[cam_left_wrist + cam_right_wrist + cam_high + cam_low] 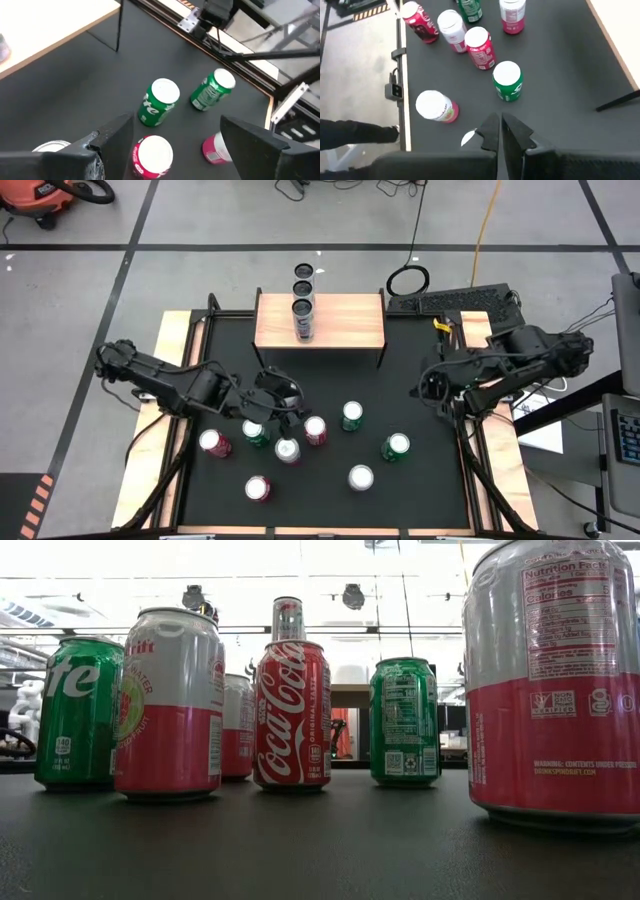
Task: Place canned beverage on shelf
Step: Put the left green soda can on the shelf
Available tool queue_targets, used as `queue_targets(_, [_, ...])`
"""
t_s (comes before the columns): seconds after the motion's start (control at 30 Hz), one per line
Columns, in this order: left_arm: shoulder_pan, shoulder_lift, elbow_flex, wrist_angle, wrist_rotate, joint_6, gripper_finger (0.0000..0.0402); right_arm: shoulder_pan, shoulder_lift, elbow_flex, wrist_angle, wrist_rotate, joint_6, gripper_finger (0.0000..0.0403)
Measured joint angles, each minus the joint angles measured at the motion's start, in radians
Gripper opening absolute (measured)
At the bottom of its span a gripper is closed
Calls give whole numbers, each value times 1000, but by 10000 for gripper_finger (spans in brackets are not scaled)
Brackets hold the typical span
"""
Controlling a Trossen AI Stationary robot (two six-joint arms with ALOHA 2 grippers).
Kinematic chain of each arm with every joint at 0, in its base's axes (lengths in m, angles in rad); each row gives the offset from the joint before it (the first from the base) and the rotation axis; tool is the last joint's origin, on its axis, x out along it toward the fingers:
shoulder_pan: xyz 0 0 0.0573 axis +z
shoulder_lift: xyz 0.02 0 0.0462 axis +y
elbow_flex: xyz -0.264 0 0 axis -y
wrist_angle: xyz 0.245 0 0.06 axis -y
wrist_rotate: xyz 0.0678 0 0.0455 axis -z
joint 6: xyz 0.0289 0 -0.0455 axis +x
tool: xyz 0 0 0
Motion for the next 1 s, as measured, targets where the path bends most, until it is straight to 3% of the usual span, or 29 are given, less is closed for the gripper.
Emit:
queue_targets(0.17, [8, -8, 0, 0, -2, -72, 297, -1, 35, 0, 7, 111, 136, 0])
queue_targets(0.27, [2, -7, 0, -17, -1, -71, 297, -1, 65, 0, 36, 124, 216, 0])
queue_targets(0.47, [1, -8, 0, -63, 6, 12, 297, 12, 133, 0, 60, 67, 349, 0])
queue_targets(0.6, [4, -23, -1, -126, 112, 9, 297, 14, 178, 0, 72, -58, 368, 0])
queue_targets(0.83, [-17, -47, -1, -249, 134, 41, 297, 25, 257, 0, 83, -60, 368, 0])
queue_targets(1.0, [-15, -74, -1, -240, 245, 97, 297, 69, 300, 0, 85, -60, 374, 0])
